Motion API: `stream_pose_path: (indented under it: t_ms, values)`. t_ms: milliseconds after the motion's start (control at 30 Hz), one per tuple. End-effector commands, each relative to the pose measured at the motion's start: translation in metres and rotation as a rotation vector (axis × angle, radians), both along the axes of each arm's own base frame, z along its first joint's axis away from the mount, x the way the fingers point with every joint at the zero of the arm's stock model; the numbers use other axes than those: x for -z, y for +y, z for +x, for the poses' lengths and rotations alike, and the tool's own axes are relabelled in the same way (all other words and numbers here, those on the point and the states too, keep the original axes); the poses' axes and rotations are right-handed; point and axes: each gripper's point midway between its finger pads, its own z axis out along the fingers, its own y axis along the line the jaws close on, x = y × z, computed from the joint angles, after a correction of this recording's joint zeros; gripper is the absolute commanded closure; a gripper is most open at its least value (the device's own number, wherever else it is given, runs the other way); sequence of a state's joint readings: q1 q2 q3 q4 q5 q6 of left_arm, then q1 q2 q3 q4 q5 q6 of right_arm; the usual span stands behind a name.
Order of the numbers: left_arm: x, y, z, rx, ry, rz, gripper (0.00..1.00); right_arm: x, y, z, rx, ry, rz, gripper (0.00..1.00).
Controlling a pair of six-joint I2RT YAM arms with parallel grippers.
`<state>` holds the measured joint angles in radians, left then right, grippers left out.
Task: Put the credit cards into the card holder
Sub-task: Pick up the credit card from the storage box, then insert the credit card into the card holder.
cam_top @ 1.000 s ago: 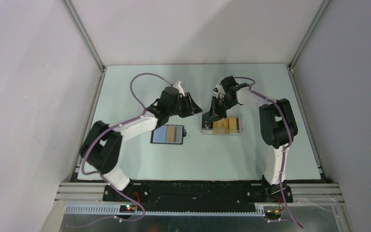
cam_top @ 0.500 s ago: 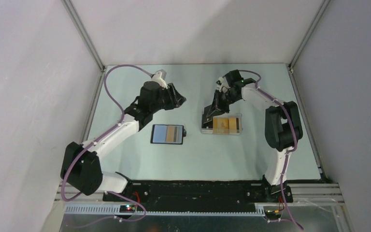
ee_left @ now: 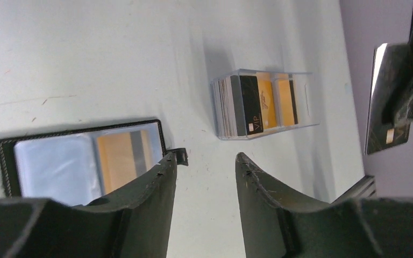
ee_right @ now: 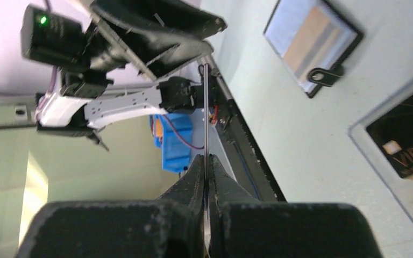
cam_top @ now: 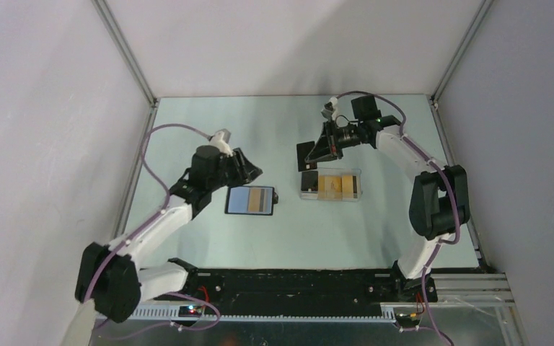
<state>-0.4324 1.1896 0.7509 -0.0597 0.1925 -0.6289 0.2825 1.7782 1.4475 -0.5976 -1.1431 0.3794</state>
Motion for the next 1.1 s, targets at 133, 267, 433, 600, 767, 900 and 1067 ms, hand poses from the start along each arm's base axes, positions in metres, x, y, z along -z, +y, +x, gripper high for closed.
stream_pose_path:
  t_ms: [133,267,433,600,767,900,1067]
  values:
    - [0.014,0.048,-0.036,-0.122,0.057,-0.156,0.52,-0.019,0.031,-0.041,-0.228,-0.11,0.067,1.0]
    - [0.045,0.075,-0.057,-0.223,0.132,-0.185,0.53,-0.001,0.043,-0.045,-0.253,-0.127,-0.022,1.0]
    - [0.086,0.095,-0.078,-0.346,0.269,-0.2,0.55,0.029,0.054,-0.037,-0.22,-0.131,-0.187,1.0]
    - [0.105,0.097,-0.083,-0.356,0.369,-0.157,0.63,0.061,0.059,-0.021,-0.161,-0.088,-0.343,1.0]
    - [0.12,0.098,-0.08,-0.341,0.445,-0.101,0.61,0.082,0.063,0.004,-0.086,-0.066,-0.437,1.0]
    - [0.124,0.106,-0.075,-0.351,0.461,-0.031,0.6,0.092,0.068,0.018,-0.066,-0.054,-0.495,1.0]
    - [0.108,0.125,-0.056,-0.377,0.384,0.093,0.59,0.094,0.076,0.017,-0.07,-0.031,-0.475,1.0]
